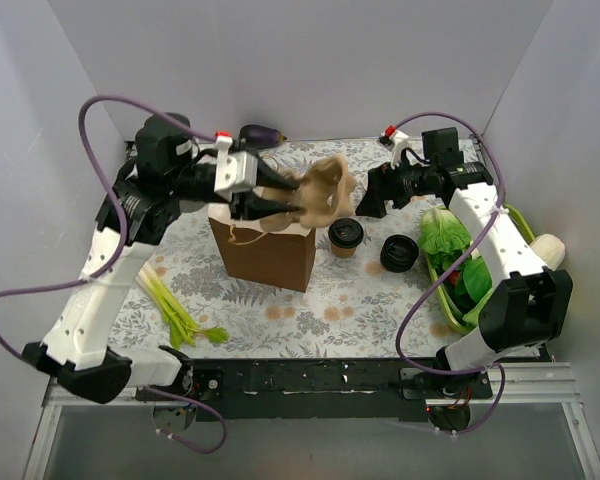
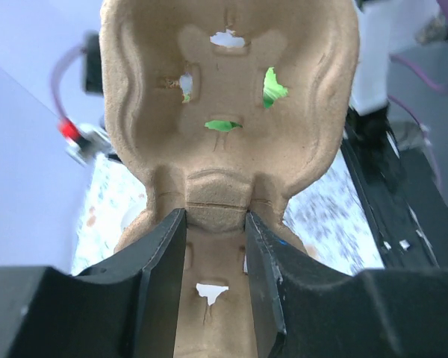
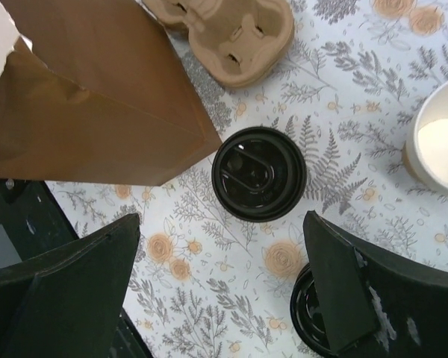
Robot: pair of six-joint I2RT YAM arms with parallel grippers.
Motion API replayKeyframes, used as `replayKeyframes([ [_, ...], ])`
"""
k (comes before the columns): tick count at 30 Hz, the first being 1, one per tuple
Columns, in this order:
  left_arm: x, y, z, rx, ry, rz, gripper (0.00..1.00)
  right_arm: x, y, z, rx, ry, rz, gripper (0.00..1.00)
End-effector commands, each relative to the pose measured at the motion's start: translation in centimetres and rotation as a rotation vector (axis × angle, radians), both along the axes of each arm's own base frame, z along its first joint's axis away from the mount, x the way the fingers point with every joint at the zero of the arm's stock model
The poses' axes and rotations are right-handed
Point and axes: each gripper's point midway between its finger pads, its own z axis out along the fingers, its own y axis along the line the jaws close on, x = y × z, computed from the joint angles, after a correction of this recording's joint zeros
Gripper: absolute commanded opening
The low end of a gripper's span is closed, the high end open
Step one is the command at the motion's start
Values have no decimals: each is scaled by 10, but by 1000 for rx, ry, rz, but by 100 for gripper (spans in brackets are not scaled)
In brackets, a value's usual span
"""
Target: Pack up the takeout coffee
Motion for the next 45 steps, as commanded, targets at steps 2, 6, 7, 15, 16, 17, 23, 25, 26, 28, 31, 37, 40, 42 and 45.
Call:
replayKeyframes([
  [2,50,-38,49,-84,122,75,0,-16,-4,13,31,-50,-9,98],
  [6,77,-34,40,-12,-39,131,0,-25,-10,20,27,-80,-24,98],
  [7,79,-32,33,11,-45,140,0,-26,-12,19,23,-82,-27,98],
  [15,94,7,-27,179,-29,205,0,-29,-29,16,20,-82,-78,98],
  [16,95,10,-34,211,-34,191,0,-28,-31,16,19,-80,-82,98],
  [17,96,13,-35,222,-30,191,0,-27,-31,16,18,-82,-85,98],
  [23,103,44,-76,357,8,178,0,-25,-31,15,15,-82,-87,98],
  [25,103,50,-89,384,25,177,0,-26,-32,14,13,-83,-88,98],
  [26,103,53,-98,404,35,175,0,-26,-32,13,10,-82,-88,98],
  [28,104,55,-110,433,25,164,0,-27,-33,11,8,-77,-89,98],
  [31,106,59,-126,472,34,153,0,-30,-33,8,7,-68,-86,98],
  [37,115,66,-143,542,28,155,0,-36,-33,3,10,-57,-84,98],
  [40,120,70,-151,575,18,159,0,-36,-34,0,13,-53,-87,98],
  [42,123,72,-156,596,21,164,0,-37,-33,0,15,-53,-86,98],
  [45,126,76,-166,631,17,167,0,-37,-34,-1,20,-48,-87,98],
])
